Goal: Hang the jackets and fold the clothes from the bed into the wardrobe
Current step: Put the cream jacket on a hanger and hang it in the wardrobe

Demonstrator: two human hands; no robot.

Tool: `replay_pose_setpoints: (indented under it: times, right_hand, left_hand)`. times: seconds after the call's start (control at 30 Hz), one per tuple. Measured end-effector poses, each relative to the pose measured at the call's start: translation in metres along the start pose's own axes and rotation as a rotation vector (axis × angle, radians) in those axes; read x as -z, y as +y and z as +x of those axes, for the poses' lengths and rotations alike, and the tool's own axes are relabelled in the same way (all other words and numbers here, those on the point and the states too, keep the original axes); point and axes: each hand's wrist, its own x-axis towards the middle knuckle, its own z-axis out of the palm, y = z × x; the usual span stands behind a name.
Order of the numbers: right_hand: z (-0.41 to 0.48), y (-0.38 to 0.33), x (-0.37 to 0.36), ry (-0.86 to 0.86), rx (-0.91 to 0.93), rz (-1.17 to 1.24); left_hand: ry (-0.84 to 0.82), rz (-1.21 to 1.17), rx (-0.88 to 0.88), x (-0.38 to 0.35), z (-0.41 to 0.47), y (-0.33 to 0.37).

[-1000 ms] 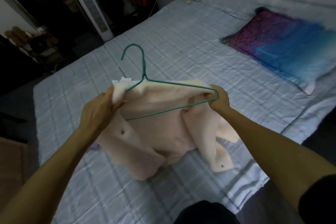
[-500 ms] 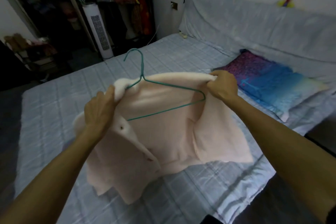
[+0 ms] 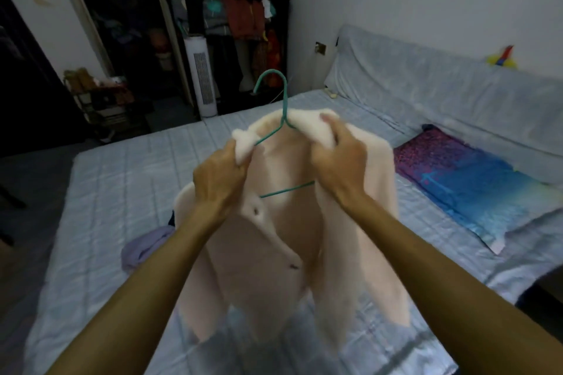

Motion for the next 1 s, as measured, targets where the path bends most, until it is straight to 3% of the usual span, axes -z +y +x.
replay_pose_setpoints:
  times: [0.1,0.13,0.2,0.3,0.33,0.4,0.5,0.57,0.83,1.0]
  right_hand:
    - [-0.03,0.012,-0.018,-0.307,0.142,-0.137]
    - [-0.026,0.016,-0.016,-0.304,0.159,-0.101]
    - [-0.005,0.021,-0.006,-0.128,0.239,-0.026]
    - [0.031,0.026,0.008,0.153,0.403,-0.233]
    - [0.043,0.032,0.012,0.126,0.399,-0.332]
    - [0.064,0.038,0.024,-0.09,0.328,-0.505]
    - [0.072,0.042,0.032,-0.321,0.186,-0.46]
    - [0.064,0.043,0.027,-0.253,0.159,-0.399]
    - [0.051,0.011,-0.005,-0.105,0.317,-0.569]
    - [0.054,0.011,-0.013,-0.19,0.339,-0.578]
  left_hand:
    - [0.112,-0.158,0.008,0.01,0.003,-0.005]
    - [0.15,-0.172,-0.015,0.013,0.003,-0.009]
    - [0.227,-0.161,-0.062,0.019,0.004,-0.017]
    - [0.315,-0.135,-0.11,0.026,0.007,-0.022]
    - [0.338,-0.12,-0.123,0.027,0.008,-0.023]
    - [0.363,-0.098,-0.143,0.028,0.009,-0.024]
    - [0.341,-0.065,-0.149,0.03,0.014,-0.025]
    - [0.315,-0.062,-0.138,0.032,0.021,-0.027]
    - [0.29,-0.253,0.053,0.042,0.056,-0.011]
    - [0.379,-0.231,0.04,0.074,0.074,-0.014]
